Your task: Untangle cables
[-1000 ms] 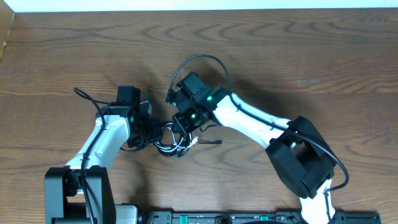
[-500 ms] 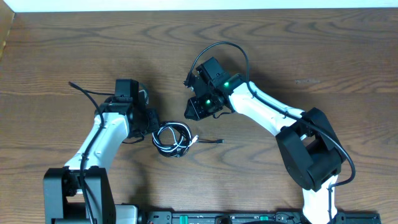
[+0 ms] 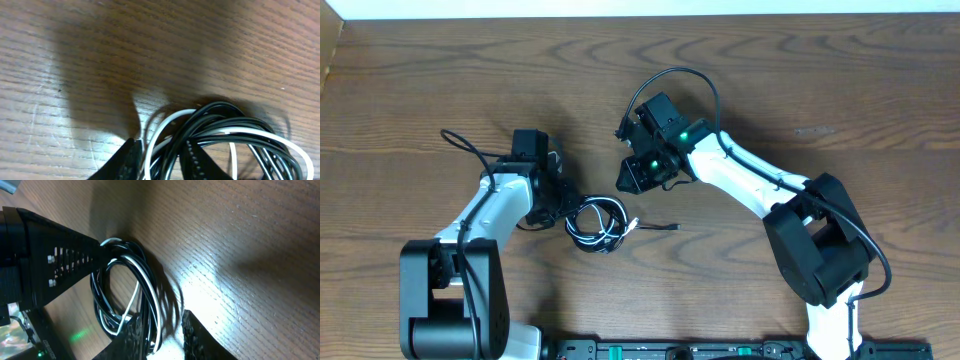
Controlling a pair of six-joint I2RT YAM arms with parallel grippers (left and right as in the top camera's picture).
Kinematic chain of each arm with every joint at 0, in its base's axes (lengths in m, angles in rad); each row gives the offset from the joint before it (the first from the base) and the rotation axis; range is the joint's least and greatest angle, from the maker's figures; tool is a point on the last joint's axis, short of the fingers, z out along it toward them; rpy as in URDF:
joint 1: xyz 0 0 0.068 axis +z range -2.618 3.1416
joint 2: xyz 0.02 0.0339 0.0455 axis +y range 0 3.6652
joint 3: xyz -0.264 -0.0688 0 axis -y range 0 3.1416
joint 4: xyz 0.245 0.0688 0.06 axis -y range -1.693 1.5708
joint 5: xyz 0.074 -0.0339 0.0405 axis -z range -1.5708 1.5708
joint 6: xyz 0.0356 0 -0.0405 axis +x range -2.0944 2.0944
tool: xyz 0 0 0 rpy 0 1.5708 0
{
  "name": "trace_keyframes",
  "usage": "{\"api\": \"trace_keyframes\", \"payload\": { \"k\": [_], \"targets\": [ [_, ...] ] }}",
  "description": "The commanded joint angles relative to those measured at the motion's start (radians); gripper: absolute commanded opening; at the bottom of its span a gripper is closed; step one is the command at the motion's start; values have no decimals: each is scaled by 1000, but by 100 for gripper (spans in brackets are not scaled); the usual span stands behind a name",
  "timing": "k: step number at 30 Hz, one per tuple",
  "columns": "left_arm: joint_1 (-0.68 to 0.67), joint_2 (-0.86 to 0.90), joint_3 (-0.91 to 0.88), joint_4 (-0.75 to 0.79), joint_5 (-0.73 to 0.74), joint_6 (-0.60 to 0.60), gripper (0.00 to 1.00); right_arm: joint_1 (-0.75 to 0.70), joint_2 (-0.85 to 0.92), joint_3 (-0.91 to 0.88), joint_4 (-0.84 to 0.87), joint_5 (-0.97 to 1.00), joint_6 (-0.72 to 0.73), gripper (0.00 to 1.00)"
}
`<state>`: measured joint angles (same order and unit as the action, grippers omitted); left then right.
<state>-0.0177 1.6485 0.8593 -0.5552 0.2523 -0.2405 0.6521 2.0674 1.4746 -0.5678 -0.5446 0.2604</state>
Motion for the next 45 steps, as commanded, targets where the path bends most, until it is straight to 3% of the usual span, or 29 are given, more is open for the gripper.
{"api": "trace_keyframes", "payload": {
  "k": [1, 9, 12, 15, 18, 23, 28, 33, 37, 41, 45],
  "targets": [
    [2, 13, 0, 1, -24, -8, 21, 5, 6, -5, -13, 4, 4, 24],
    [2, 12, 0, 15, -26, -8, 12, 24, 6, -5, -27, 5, 4, 26],
    [2, 12, 0, 15, -26, -8, 8, 31, 6, -5, -27, 3, -6, 17],
    [2, 12, 0, 23, -25, -11, 8, 23, -5, -5, -31, -88, -46, 16],
    [2, 12, 0, 39, -26, -49, 8, -8, -39, -5, -32, -225, -83, 22],
    [2, 12, 0, 86, -25, -208, 8, -52, -87, -5, -104, -260, -82, 30],
    [2, 12, 0, 117, -27, -225, 8, -35, -89, -5, -217, -252, -132, 39],
    [2, 12, 0, 116, -60, -225, 8, 11, -86, -5, -280, -130, -153, 54],
    [2, 13, 0, 112, -62, -225, 8, 64, -86, -5, -274, 56, -85, 63],
    [2, 12, 0, 105, -56, -225, 8, 124, -86, -5, -200, 232, -39, 84],
    [2, 12, 0, 80, -51, -221, 8, 167, -80, -5, -127, 481, 50, 82]
  ]
}}
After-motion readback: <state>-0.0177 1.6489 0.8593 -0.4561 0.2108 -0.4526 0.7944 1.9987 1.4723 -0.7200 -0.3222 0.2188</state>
